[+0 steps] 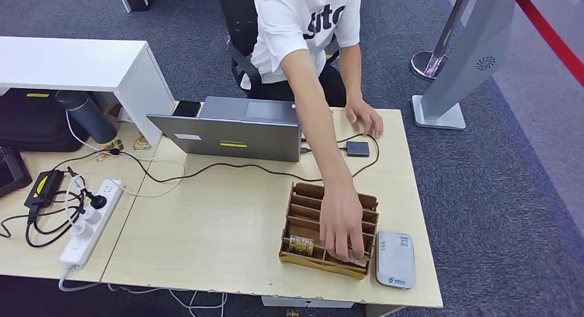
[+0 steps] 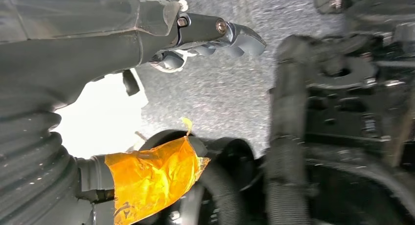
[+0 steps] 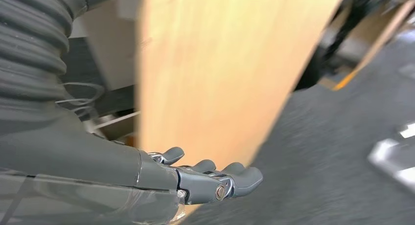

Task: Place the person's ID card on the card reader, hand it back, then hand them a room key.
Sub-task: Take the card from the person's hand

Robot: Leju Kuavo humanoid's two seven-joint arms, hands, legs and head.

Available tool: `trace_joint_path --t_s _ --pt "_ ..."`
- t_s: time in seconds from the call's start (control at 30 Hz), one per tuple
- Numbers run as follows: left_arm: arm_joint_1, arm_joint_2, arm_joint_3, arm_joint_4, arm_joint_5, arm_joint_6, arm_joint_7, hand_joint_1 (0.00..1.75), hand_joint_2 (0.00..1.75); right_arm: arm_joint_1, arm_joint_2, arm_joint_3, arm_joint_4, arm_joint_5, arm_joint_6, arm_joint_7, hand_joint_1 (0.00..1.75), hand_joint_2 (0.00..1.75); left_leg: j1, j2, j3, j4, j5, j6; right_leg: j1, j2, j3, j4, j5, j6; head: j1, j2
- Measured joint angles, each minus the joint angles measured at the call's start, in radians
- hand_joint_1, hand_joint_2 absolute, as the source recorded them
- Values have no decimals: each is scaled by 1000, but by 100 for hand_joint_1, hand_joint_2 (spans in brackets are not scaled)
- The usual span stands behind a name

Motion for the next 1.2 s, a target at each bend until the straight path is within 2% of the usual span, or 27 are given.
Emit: trace_joint_path --t_s 0.27,0.5,0.6,0.73,0.97,1.13,1.2 --pt "1 34 -84 -73 64 37 -17 0 175 -18 -12 -74 -195 -151 106 3 0 175 0 0 0 0 0 0 0 0 0 0 0 0 0 0" --pt "4 56 -93 -136 112 67 -10 0 175 -27 -63 -124 -315 -195 258 -91 0 175 -1 0 0 0 0 0 0 0 0 0 0 0 0 0" --pt "4 61 -93 -151 120 74 -9 0 175 -29 -75 -132 -351 -151 311 -156 0 175 0 0 0 0 0 0 0 0 0 0 0 0 0 0" --pt "4 66 -93 -166 122 76 -9 0 175 -28 -83 -134 -390 -35 332 -256 0 175 0 0 0 0 0 0 0 0 0 0 0 0 0 0" --pt "4 72 -93 -179 122 76 -10 0 175 -26 -84 -132 -447 175 336 -420 0 175 0 0 0 0 0 0 0 0 0 0 0 0 0 0" --pt "4 75 -93 -182 122 76 -10 0 175 -23 -84 -131 -471 238 330 -467 0 175 0 0 0 0 0 0 0 0 0 0 0 0 0 0" --pt "5 76 -93 -185 121 76 -10 0 175 -16 -80 -126 -497 309 307 -509 0 175 -1 0 0 0 0 0 0 0 0 0 0 0 0 0"
